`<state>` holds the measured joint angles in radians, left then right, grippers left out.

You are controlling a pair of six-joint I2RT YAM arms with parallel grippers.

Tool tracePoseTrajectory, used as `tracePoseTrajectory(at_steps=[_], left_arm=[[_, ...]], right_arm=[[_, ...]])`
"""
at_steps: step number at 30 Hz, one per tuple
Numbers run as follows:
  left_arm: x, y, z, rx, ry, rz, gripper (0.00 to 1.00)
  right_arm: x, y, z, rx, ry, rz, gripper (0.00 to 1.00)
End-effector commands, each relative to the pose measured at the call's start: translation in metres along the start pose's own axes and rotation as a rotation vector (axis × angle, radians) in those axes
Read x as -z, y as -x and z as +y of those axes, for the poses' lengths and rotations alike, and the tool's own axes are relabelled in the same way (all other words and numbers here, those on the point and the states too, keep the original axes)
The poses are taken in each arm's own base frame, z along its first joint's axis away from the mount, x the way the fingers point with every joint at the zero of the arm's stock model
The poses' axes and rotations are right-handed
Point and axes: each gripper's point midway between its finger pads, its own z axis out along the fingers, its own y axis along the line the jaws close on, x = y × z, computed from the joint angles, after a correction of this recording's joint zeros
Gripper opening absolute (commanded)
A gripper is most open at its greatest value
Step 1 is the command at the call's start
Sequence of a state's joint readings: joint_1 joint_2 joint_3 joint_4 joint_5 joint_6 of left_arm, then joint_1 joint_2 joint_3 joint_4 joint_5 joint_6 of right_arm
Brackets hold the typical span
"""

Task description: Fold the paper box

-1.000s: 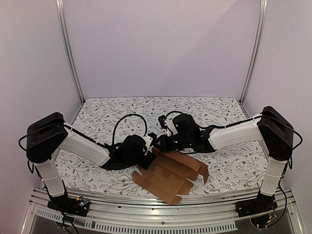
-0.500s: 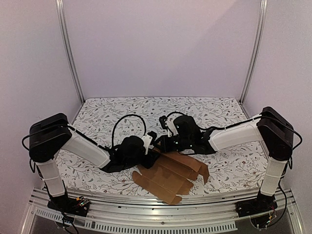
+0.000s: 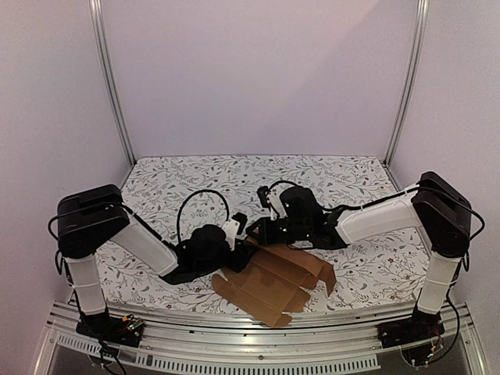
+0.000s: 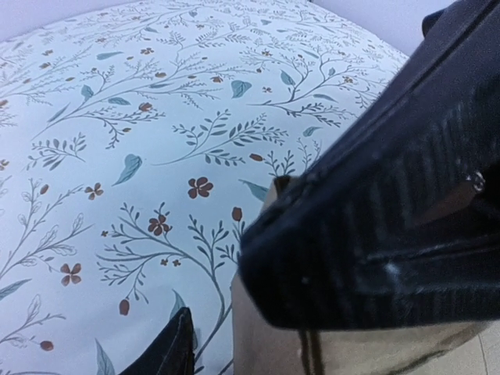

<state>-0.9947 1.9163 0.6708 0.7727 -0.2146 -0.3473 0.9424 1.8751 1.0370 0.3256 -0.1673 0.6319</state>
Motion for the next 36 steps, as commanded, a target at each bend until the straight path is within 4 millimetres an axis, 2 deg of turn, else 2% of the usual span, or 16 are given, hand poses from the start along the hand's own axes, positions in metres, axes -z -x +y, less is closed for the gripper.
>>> tracePoseTrajectory(at_steps=[1, 7, 15, 21, 24, 33, 36], left_arm=[[0.002, 0.008, 0.004, 0.019, 0.010, -0.079, 0.46], [-0.006, 0.006, 0.003, -0.003, 0.008, -0.089, 0.45], [-0.013, 0.006, 0.003, 0.015, -0.003, -0.102, 0.34], [-0.016, 0.016, -0.001, 0.004, -0.014, -0.120, 0.19], [-0.016, 0.021, -0.004, 0.000, -0.026, -0.128, 0.00], [-0.010, 0.027, -0.004, -0.019, -0.021, -0.136, 0.00], [-0.011, 0.030, -0.002, -0.037, -0.001, -0.131, 0.00]], right_arm=[[0.005, -0.026, -0.018, -0.035, -0.071, 0.071, 0.00], [0.006, -0.028, -0.017, -0.046, -0.065, 0.076, 0.00], [0.009, -0.029, -0.019, -0.058, -0.071, 0.077, 0.00], [0.008, -0.030, -0.019, -0.066, -0.071, 0.078, 0.00], [0.008, -0.031, -0.019, -0.067, -0.072, 0.079, 0.00], [0.010, -0.030, -0.017, -0.078, -0.068, 0.076, 0.00], [0.013, -0.024, -0.013, -0.082, -0.062, 0.061, 0.10]])
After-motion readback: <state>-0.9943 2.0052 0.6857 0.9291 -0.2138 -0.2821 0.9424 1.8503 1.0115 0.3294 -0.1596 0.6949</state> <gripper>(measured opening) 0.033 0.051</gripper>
